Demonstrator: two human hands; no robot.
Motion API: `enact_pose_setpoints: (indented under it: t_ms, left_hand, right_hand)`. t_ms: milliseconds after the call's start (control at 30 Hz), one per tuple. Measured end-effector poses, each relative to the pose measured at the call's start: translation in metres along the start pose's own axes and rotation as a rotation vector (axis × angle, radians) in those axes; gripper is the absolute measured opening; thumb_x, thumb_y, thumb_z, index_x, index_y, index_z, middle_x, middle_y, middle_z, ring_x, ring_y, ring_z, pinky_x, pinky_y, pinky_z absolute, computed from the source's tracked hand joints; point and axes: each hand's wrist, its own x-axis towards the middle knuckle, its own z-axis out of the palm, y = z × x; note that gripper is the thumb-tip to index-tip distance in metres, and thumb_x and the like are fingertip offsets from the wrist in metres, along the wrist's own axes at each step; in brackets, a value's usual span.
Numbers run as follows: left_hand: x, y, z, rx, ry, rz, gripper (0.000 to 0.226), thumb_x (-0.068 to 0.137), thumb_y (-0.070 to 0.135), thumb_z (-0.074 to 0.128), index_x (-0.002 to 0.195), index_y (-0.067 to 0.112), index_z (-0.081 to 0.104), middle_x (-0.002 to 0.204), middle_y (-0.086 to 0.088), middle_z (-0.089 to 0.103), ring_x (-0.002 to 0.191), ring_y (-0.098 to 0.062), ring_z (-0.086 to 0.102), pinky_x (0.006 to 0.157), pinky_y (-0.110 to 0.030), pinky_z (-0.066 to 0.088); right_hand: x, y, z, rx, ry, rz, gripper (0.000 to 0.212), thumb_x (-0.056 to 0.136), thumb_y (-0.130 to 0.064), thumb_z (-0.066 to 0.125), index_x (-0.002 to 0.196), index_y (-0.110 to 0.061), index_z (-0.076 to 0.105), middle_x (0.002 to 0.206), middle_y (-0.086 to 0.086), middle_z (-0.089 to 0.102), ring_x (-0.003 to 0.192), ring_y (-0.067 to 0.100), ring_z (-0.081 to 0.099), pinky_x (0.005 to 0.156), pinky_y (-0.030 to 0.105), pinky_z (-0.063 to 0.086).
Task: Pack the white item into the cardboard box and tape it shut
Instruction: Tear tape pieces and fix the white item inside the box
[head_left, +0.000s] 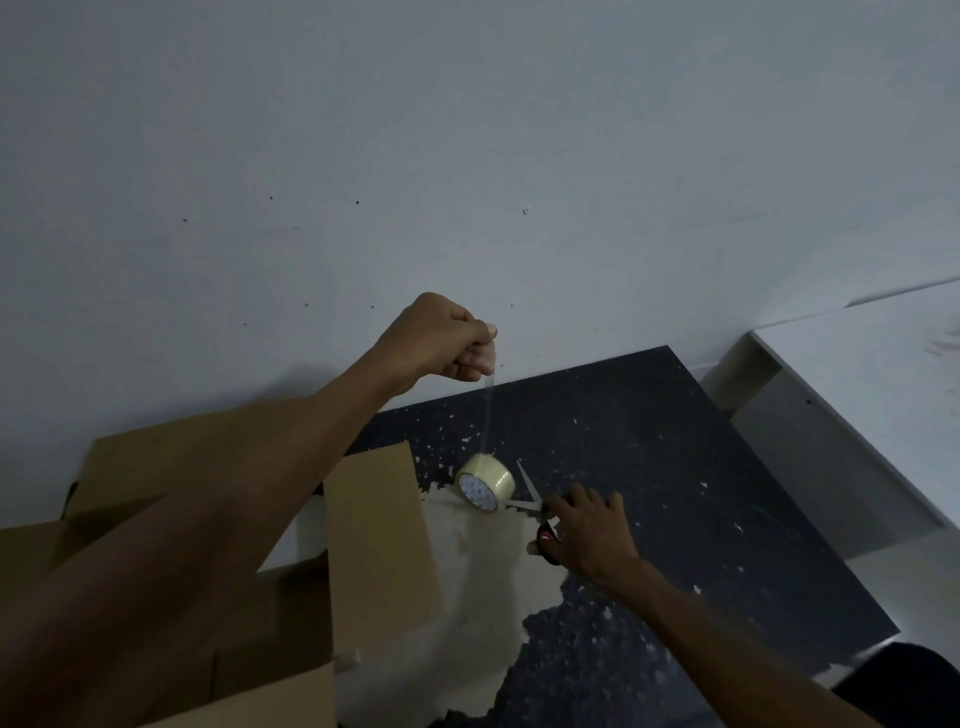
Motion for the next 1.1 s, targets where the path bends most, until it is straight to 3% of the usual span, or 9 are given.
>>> enact_pose_setpoints:
  t_ms: [233,367,500,567,700,767,833,933,1100]
  left_hand:
    - [0.002,0.009,-0.010,-0.032,0.034,0.031,0.022,0.093,0.017,0.065,0.094,-0.004,0.070,0.079,-0.014,0.073,0.066,-0.017,0.072,0.063,-0.026,0.059]
    - [0.003,0.015,-0.016,0.003,0.034,0.048,0.021,0.094,0.019,0.064,0.094,-0.001,0.070,0.081,-0.012,0.074,0.069,-0.017,0.073,0.066,-0.027,0.060]
    - [0.000,0.014,-0.020,0.052,0.036,0.052,0.020,0.094,0.021,0.063,0.096,0.002,0.071,0.086,-0.011,0.074,0.071,-0.017,0.073,0.064,-0.025,0.059]
    - [-0.001,0.014,-0.022,0.056,0.038,0.050,0.020,0.094,0.022,0.063,0.096,0.003,0.071,0.087,-0.011,0.075,0.073,-0.018,0.073,0.064,-0.025,0.059]
    - [-0.006,0.018,-0.027,0.056,0.037,0.068,0.021,0.094,0.023,0.063,0.095,0.004,0.071,0.087,-0.010,0.075,0.075,-0.019,0.074,0.063,-0.024,0.058]
    - [-0.009,0.021,-0.029,0.048,0.026,0.081,0.022,0.094,0.024,0.063,0.095,0.003,0.071,0.087,-0.010,0.075,0.074,-0.018,0.073,0.063,-0.024,0.057]
    - [-0.012,0.024,-0.032,0.044,0.025,0.091,0.023,0.095,0.024,0.063,0.096,0.003,0.071,0.086,-0.009,0.075,0.073,-0.017,0.073,0.063,-0.023,0.056]
    - [-0.016,0.028,-0.036,0.037,0.026,0.100,0.023,0.094,0.025,0.063,0.096,0.003,0.071,0.086,-0.009,0.075,0.073,-0.016,0.073,0.062,-0.023,0.056]
    - [-0.028,0.038,-0.045,0.001,0.004,0.114,0.024,0.094,0.026,0.064,0.097,0.003,0.071,0.088,-0.009,0.074,0.074,-0.015,0.072,0.065,-0.024,0.056]
  right_hand:
    - [-0.013,-0.017,0.037,0.049,-0.127,0.176,0.065,0.085,-0.056,0.046,0.138,-0.019,0.039,0.139,0.011,0.043,0.126,0.033,0.044,0.101,0.048,0.036]
    - [-0.033,-0.034,0.080,0.033,-0.157,0.144,0.058,0.056,-0.046,0.066,0.103,-0.013,0.061,0.093,0.011,0.061,0.082,0.032,0.058,0.067,0.044,0.048]
    - [-0.033,-0.041,0.114,0.100,-0.244,0.108,0.070,0.032,-0.038,0.076,0.091,-0.019,0.044,0.082,0.009,0.045,0.069,0.030,0.046,0.051,0.040,0.042]
    - [-0.036,-0.047,0.095,0.054,-0.313,0.068,0.062,0.053,-0.036,0.072,0.104,-0.021,0.040,0.102,0.013,0.043,0.091,0.038,0.051,0.067,0.050,0.047]
    - [-0.019,-0.050,0.070,0.104,-0.444,0.104,0.048,0.091,-0.034,0.052,0.133,-0.019,0.035,0.144,0.018,0.021,0.136,0.041,0.021,0.109,0.052,0.027]
    - [-0.008,-0.054,0.049,0.316,-0.344,0.149,0.035,0.092,-0.031,0.050,0.123,-0.014,0.050,0.136,0.018,0.036,0.128,0.037,0.036,0.106,0.046,0.038]
    - [0.003,-0.059,0.023,0.735,-0.035,0.197,0.009,0.093,-0.017,0.050,0.096,-0.012,0.057,0.102,0.009,0.059,0.093,0.027,0.057,0.080,0.028,0.052]
    - [0.019,-0.069,-0.023,1.238,0.204,0.245,0.012,0.093,0.001,0.049,0.093,-0.009,0.055,0.086,0.005,0.060,0.073,0.013,0.055,0.062,0.014,0.044]
    - [0.051,-0.078,-0.063,2.085,-0.247,0.306,0.051,0.080,-0.034,0.060,0.119,-0.002,0.055,0.110,0.017,0.057,0.091,0.029,0.056,0.079,0.038,0.046]
